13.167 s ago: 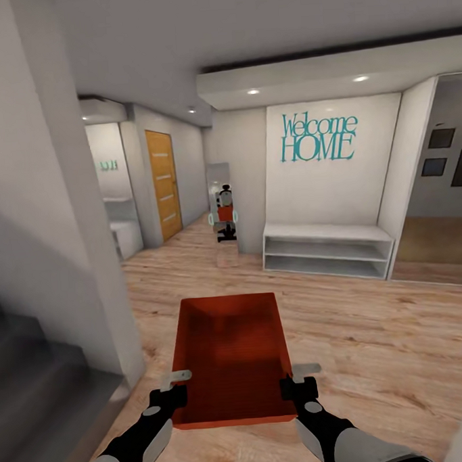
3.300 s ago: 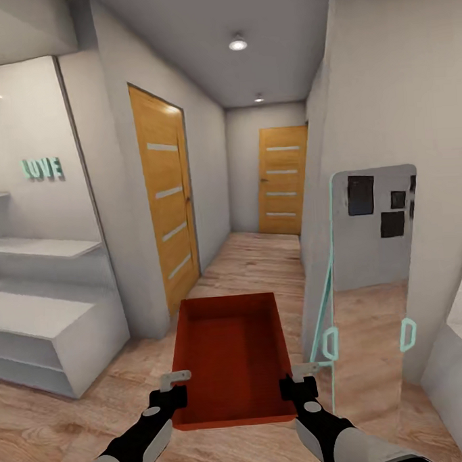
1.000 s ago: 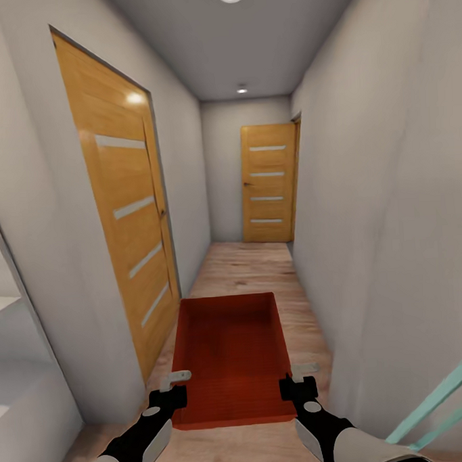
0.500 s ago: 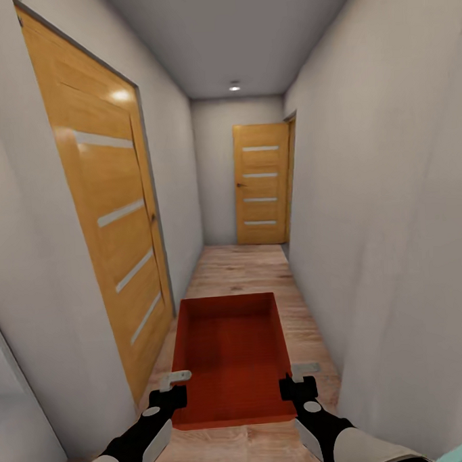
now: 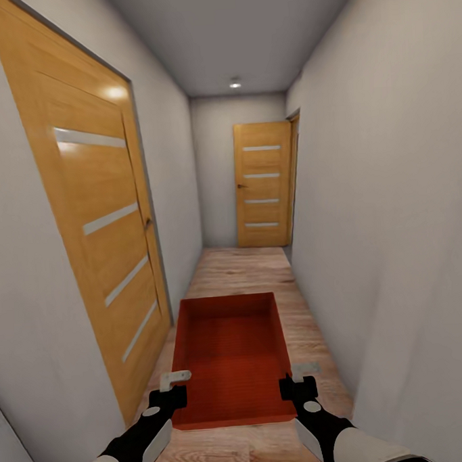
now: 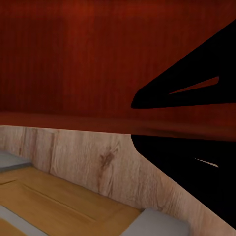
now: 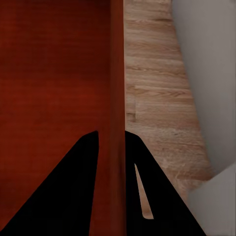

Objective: Move the two storage containers from the living room to the garage. In the garage, place one container on the floor and stack the other container on top of it (either order is fine).

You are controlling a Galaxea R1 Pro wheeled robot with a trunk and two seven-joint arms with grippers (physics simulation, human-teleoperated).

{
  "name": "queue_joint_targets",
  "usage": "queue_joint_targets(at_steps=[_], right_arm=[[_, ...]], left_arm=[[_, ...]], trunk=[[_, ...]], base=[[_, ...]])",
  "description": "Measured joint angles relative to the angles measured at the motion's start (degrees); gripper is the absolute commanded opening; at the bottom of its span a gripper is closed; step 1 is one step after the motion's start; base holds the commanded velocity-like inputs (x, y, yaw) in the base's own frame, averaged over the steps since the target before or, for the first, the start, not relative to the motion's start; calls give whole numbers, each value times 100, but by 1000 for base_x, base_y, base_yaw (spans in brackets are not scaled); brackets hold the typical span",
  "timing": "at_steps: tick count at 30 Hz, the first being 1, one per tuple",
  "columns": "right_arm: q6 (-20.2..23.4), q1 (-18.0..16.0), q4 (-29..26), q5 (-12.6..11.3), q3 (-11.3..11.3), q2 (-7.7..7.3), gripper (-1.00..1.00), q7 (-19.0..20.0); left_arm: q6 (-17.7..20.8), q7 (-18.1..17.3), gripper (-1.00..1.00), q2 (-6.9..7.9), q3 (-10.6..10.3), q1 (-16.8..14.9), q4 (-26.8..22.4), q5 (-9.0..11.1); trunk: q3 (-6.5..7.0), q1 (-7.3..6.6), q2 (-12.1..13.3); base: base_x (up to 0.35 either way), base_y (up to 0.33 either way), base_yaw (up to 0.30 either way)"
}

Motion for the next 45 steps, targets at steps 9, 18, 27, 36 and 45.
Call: queue_joint_targets(at_steps=[9,18,27,36,45], right_arm=[[-8,0,2,-1,-2,2,-100,-1],[-25,-1,2,-31,12,25,-100,-22],[-33,-1,4,-55,27,40,-100,-36],[-33,0,6,-69,37,40,-100,-34],[-33,0,6,-72,38,42,-100,-35]], left_arm=[[0,0,-100,3,-3,0,-6,1],[0,-32,-100,39,-13,2,-37,21],[0,-58,-100,59,-8,2,-46,21],[0,-64,-100,58,-4,2,-41,18],[-1,-66,-100,61,-5,2,-42,19]], trunk=[[0,0,0],[0,0,0],[0,0,0],[0,0,0],[0,0,0]], base=[[324,0,0],[323,0,0],[323,0,0],[323,0,0],[323,0,0]])
